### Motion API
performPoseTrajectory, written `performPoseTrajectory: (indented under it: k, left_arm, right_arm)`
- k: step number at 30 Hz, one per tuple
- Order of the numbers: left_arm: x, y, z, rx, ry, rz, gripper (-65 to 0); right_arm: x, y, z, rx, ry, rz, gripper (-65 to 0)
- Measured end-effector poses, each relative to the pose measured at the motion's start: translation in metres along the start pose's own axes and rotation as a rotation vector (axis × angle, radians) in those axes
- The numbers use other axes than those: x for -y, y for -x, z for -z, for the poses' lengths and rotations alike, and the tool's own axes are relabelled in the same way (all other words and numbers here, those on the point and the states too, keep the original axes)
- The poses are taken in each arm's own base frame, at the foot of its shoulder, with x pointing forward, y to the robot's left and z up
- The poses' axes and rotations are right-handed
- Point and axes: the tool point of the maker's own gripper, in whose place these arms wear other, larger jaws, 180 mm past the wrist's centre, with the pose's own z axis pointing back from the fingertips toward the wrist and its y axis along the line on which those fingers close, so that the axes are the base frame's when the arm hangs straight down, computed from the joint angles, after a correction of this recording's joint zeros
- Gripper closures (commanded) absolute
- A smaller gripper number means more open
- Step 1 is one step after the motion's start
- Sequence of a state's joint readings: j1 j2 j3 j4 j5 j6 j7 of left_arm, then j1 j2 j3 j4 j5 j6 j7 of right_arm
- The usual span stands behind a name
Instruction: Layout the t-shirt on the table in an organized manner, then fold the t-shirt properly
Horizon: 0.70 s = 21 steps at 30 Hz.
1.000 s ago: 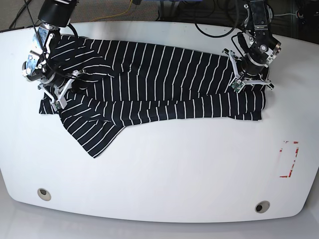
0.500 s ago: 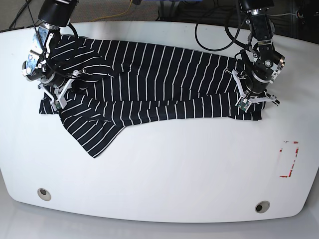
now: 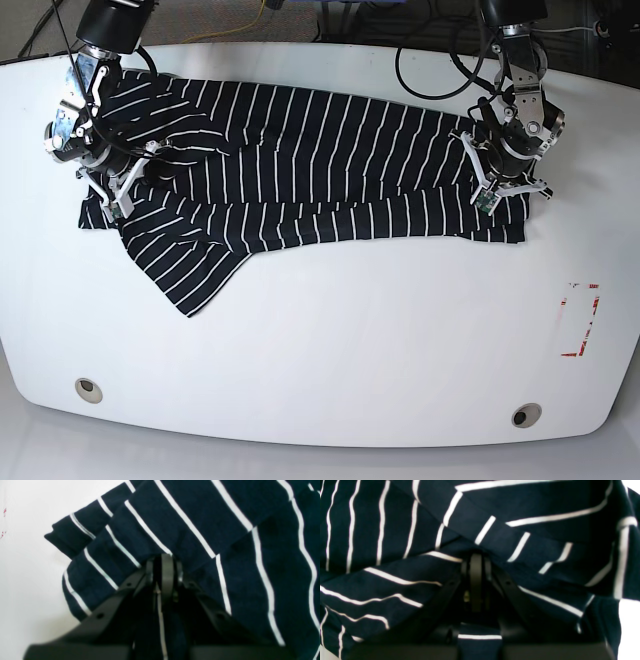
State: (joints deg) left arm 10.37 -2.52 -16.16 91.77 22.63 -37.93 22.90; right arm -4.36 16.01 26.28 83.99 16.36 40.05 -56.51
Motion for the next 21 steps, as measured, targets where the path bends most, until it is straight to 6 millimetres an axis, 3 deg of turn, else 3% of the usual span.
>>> performPoseTrajectory:
  k: [11,21]
  left_arm:
    - [0.001,0.029,-0.022,-0.018,-0.017,-0.039,-2.5]
    - [-0.004,0.032,-0.032,-0.049,-0.041,-0.005,-2.5]
  right_arm:
    - [0.000,0.000,0.000,0.005,0.001,-0.001,-0.8]
    - [-0.001,-0.001,-0.005,-0.010,0.012,-0.022,-1.1]
